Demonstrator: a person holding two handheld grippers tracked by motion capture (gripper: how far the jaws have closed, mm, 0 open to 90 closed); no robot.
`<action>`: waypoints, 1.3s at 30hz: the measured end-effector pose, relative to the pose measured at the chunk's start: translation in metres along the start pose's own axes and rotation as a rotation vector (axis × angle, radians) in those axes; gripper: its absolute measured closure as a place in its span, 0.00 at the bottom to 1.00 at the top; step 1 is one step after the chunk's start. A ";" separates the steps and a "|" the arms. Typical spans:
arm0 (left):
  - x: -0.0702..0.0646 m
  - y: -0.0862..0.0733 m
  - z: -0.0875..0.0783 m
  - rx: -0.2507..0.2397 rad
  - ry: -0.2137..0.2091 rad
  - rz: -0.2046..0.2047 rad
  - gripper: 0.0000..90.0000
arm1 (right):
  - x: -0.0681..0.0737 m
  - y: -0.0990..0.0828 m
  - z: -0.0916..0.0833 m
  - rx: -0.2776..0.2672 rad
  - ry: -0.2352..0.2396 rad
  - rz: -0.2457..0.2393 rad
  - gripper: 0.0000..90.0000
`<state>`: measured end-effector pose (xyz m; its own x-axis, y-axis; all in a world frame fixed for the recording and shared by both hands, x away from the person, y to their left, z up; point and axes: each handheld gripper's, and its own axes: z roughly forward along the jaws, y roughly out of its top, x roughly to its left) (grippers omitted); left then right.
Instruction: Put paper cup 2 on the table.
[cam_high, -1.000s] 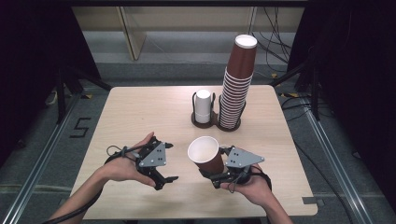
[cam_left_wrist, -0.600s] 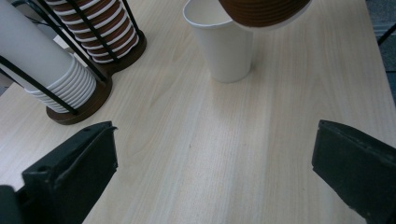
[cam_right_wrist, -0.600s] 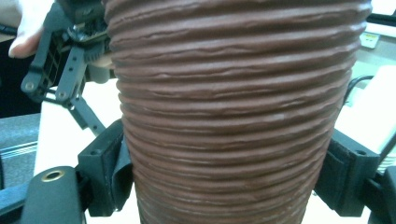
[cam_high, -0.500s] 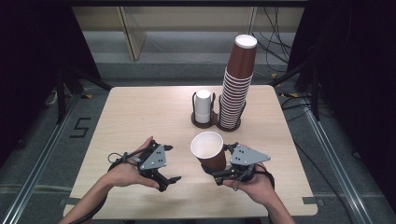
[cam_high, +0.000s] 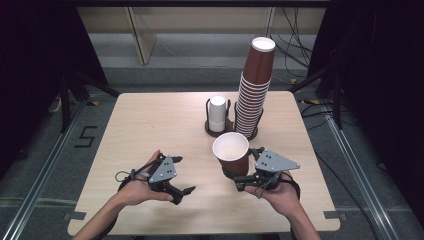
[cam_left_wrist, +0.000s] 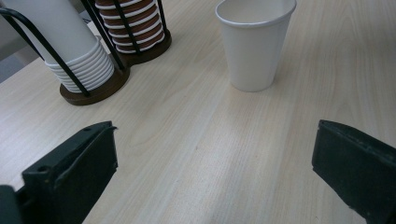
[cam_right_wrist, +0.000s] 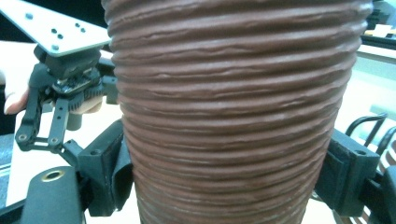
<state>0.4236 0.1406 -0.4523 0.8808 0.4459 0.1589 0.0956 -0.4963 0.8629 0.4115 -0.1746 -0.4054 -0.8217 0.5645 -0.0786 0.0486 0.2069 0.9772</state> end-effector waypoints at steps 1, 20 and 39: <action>0.000 -0.001 0.001 -0.006 0.001 -0.004 0.00 | -0.001 0.000 0.000 -0.011 -0.006 -0.002 0.21; 0.001 -0.007 0.006 0.011 0.019 -0.021 0.00 | -0.044 -0.008 -0.035 -0.045 -0.181 0.063 0.21; 0.003 -0.008 0.006 0.003 0.036 -0.041 0.00 | -0.066 -0.056 -0.052 0.010 -0.346 0.175 0.21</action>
<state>0.4284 0.1419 -0.4612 0.8589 0.4926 0.1405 0.1328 -0.4791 0.8677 0.4335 -0.2655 -0.4443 -0.5601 0.8280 0.0259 0.1784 0.0900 0.9798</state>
